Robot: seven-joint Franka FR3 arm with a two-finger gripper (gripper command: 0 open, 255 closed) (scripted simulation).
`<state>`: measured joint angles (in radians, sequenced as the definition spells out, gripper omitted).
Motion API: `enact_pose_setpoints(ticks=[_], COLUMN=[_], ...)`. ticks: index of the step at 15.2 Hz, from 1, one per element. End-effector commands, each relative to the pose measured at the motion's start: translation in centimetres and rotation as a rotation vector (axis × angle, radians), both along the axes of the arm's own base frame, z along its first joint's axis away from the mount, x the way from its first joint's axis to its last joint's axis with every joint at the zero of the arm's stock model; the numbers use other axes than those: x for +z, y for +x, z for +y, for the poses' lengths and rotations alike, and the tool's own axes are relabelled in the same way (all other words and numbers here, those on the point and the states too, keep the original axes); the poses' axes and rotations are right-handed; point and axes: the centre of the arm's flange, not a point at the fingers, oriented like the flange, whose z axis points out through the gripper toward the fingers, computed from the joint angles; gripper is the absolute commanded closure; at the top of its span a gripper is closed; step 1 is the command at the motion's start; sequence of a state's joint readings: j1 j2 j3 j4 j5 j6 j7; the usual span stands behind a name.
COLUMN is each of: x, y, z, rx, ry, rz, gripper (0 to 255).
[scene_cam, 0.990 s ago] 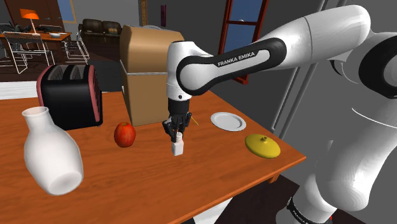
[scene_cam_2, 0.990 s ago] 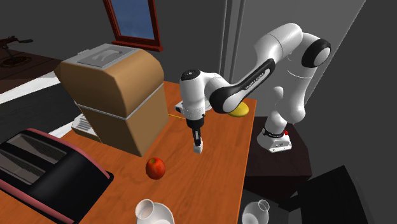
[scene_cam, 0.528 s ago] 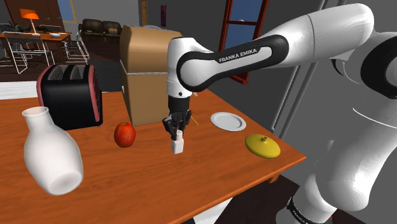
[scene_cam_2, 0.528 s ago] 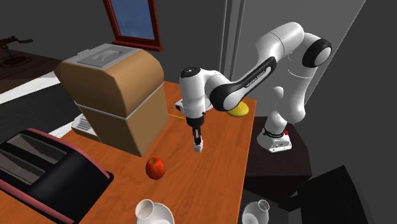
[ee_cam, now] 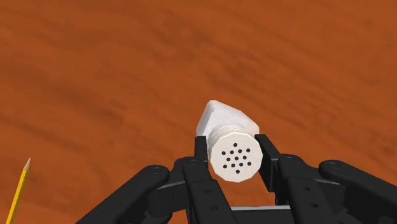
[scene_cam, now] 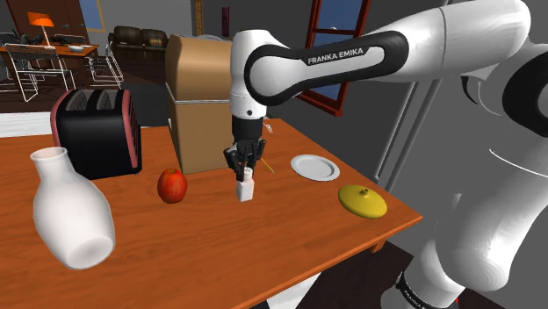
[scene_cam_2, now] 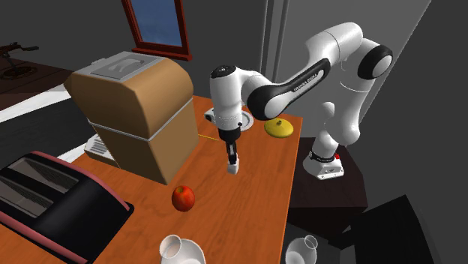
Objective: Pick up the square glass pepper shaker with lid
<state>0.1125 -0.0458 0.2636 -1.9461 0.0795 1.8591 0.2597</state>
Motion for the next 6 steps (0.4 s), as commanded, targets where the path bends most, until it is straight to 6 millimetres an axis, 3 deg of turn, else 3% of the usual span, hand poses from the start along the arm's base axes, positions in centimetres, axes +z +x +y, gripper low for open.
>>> enact_pose_setpoints(ticks=[1, 6], x=[1.2, 2.9], y=[-0.1, -0.1], z=[-0.1, -0.1], rx=[0.0, 0.0], ry=[0.0, 0.0], rz=[0.0, 0.0], gripper=[255, 255])
